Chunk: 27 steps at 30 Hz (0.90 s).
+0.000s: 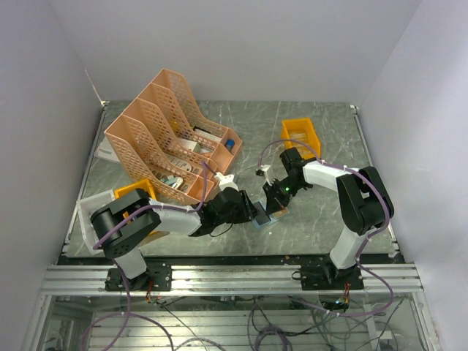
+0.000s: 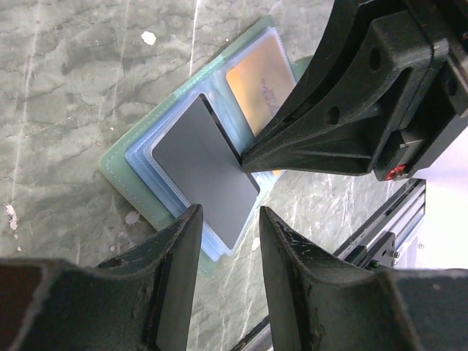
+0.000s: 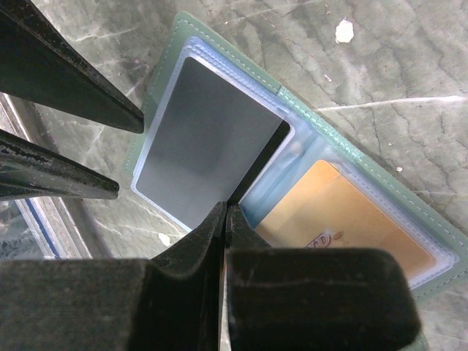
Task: Put the credit cards into the card holder
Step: Open the card holder at the center of the board.
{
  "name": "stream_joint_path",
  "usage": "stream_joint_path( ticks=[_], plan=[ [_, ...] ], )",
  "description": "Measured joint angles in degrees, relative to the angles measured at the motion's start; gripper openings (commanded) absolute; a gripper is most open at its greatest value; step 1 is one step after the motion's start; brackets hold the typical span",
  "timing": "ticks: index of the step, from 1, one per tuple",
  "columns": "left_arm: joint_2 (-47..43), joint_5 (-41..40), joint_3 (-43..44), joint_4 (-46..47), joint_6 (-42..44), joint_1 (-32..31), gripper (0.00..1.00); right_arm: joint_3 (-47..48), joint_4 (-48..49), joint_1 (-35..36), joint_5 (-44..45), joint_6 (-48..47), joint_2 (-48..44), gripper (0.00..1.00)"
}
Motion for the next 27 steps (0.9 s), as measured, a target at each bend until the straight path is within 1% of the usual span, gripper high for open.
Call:
stream_joint_path(
  ticks=[9,27],
  plan=[
    [0.0,-0.2,0.6,-2.8,0.0,0.0,0.48,0.1,-0.1,0.1,0.2,0.0,0.0,0.0],
    [2.6,-0.2,2.2,-3.1,-0.4,-0.1,0.48,0.2,-0.1,0.1,0.2,0.0,0.1,0.0]
  ],
)
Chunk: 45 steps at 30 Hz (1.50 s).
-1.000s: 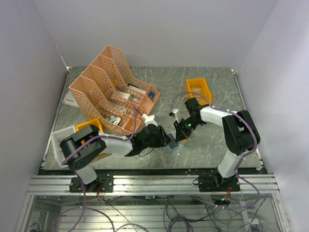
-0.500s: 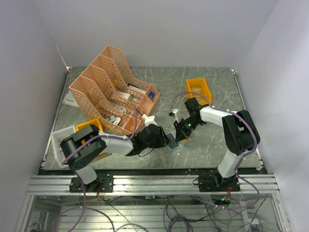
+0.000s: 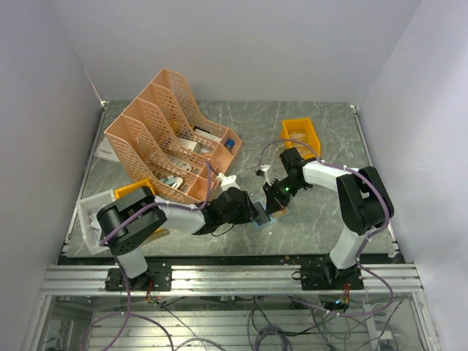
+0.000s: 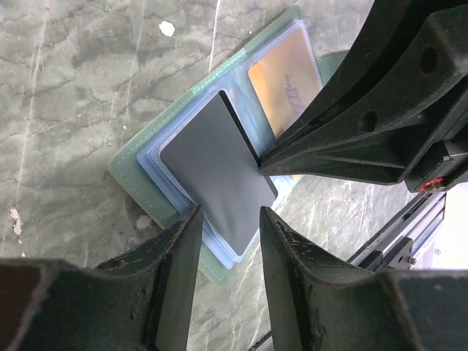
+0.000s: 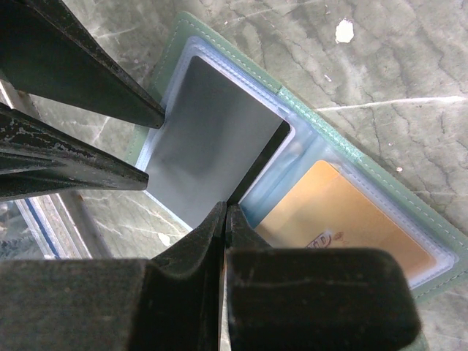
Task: Put the credit cards into the card holder
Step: Open the card holder at the center of the board.
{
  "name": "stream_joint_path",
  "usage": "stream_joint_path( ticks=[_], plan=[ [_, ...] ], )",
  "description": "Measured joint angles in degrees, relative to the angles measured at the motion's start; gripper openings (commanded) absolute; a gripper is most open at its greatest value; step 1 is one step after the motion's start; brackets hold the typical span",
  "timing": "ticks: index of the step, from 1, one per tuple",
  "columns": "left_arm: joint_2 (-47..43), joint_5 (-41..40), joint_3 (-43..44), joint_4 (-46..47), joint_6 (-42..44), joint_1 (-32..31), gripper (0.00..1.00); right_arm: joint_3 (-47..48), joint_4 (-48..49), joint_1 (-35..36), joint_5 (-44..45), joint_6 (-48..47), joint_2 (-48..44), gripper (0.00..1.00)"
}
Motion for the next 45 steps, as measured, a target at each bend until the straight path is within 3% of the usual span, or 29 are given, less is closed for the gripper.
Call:
stream_joint_path(
  ticks=[15,20,26,37,45],
  plan=[
    [-1.5,0.0,-0.3,1.9,0.0,0.0,0.49,0.1,-0.1,0.0,0.0,-0.1,0.0,0.0],
    [-1.6,0.0,-1.4,5.5,-0.2,0.0,0.49,0.3,-0.5,0.0,-0.8,-1.0,-0.3,0.14],
    [-1.4,0.5,-1.4,9.5,-0.4,0.0,0.49,0.3,-0.6,-0.6,-3.8,-2.1,-4.4,0.15],
    [5.5,2.7,6.6,11.1,0.6,0.0,0.49,-0.4,1.8,-11.5,-4.2,-0.2,-13.0,0.14],
    [12.0,5.5,15.4,10.9,2.0,0.0,0.49,-1.4,4.7,-16.7,2.0,3.5,-14.7,0.14]
  ],
)
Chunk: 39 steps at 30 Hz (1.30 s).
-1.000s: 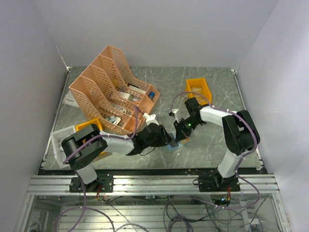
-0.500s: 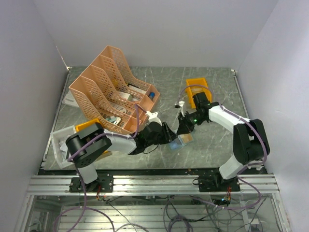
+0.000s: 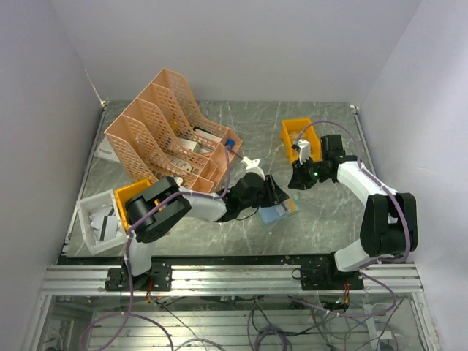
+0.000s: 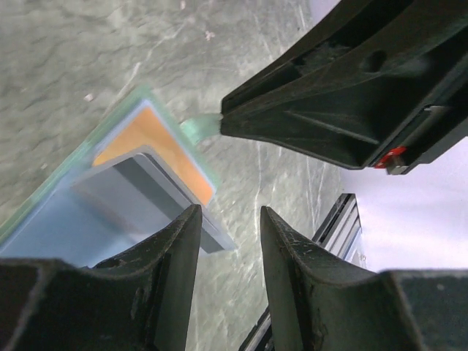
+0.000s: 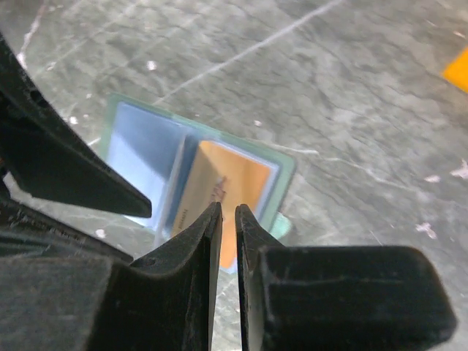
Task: Put the credit cards into the card holder
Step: Open the card holder at the center of the board, then adjust the card holder at the center of the board.
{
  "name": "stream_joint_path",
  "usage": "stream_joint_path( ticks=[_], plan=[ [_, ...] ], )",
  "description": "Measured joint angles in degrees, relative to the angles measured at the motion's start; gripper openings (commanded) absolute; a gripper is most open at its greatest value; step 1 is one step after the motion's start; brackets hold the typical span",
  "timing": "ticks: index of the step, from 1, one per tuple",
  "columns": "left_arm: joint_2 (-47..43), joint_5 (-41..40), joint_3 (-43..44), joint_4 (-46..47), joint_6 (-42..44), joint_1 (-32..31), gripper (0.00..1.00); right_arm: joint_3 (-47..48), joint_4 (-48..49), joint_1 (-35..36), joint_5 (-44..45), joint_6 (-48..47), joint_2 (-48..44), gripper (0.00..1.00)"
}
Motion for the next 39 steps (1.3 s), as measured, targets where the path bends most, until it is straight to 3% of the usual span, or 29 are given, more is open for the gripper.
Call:
stream_joint_path(
  ticks=[7,13,22,25,29,34,39],
  plan=[
    [7.9,3.9,8.9,-1.4,0.5,0.1,0.49,-0.4,1.4,-2.8,5.0,2.2,0.1,0.13],
    [8.3,4.6,9.5,-5.4,3.5,0.5,0.49,-0.6,1.3,-3.9,5.5,1.6,0.3,0.11],
    [-15.6,-5.3,3.3,-16.0,16.1,0.5,0.5,-0.6,-0.8,-1.8,8.9,-3.0,5.6,0.1],
    [-24.0,-9.4,-2.3,-17.6,18.2,0.5,0.57,-0.6,-0.8,-1.4,10.4,-3.5,6.9,0.1],
    [-32.6,-14.1,-10.9,-20.0,18.9,0.8,0.67,-0.6,-0.7,-1.4,12.3,-3.8,8.1,0.1],
    [-40.2,-17.1,-19.9,-21.2,17.2,1.4,0.67,-0.5,-0.8,-1.1,12.8,-4.3,9.4,0.09],
    [-43.9,-17.2,-22.7,-22.2,15.9,1.6,0.66,-0.3,-2.7,0.0,11.2,-7.9,9.5,0.09]
  ],
)
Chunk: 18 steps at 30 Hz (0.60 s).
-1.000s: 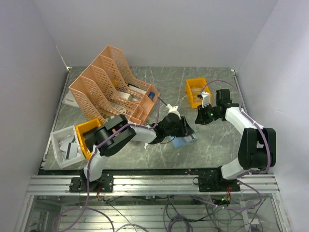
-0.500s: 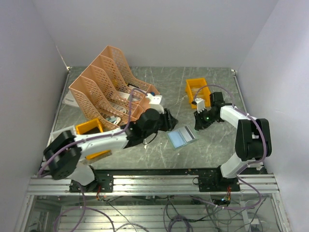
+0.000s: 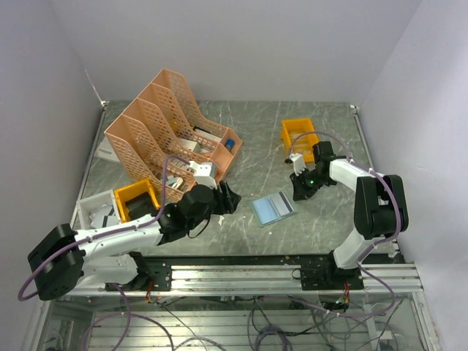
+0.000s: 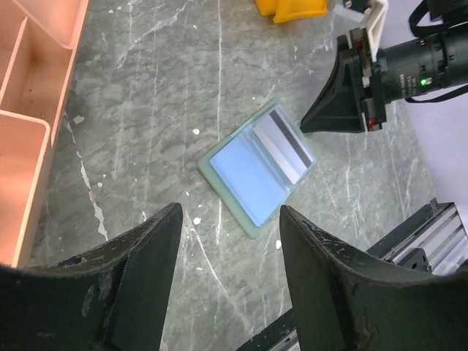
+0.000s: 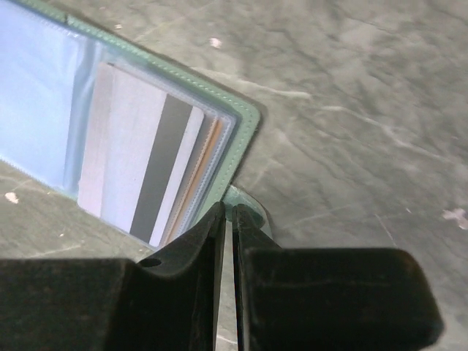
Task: Put the credit cards into the card holder
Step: Adjust the card holder at the center of the board.
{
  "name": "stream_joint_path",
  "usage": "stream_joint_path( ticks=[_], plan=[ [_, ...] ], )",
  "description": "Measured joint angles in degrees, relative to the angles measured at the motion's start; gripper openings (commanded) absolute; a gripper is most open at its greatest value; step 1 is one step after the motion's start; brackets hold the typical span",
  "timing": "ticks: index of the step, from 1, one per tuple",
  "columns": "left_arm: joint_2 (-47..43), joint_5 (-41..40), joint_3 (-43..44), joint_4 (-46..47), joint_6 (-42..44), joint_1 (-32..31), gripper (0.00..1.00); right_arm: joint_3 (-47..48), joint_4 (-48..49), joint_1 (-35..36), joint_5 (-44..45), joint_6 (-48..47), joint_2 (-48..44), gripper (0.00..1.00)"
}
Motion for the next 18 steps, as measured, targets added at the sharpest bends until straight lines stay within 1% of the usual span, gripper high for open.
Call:
stream_joint_path(
  ticks=[6,9,14,15,18],
  plan=[
    [-3.9,0.0,0.0,-1.1,0.3,0.0,0.66,0.7,-3.5,1.7,-3.5,-4.5,1.0,0.09],
    [-5.8,0.0,0.0,-1.5,1.0,0.0,0.66,0.7,-5.4,2.8,-5.4,-6.0,1.1,0.12],
    [-7.7,0.1,0.0,-1.5,1.9,0.0,0.67,0.7,-7.7,3.2,-9.2,-7.4,-0.3,0.25],
    [-8.0,0.3,0.0,-1.2,2.1,0.0,0.72,0.8,-8.0,2.6,-10.3,-7.7,-1.6,0.27],
    [-9.1,1.4,-0.9,2.3,2.2,0.0,0.89,1.7,-8.5,-0.2,-13.4,-8.4,-6.7,0.37]
  ],
)
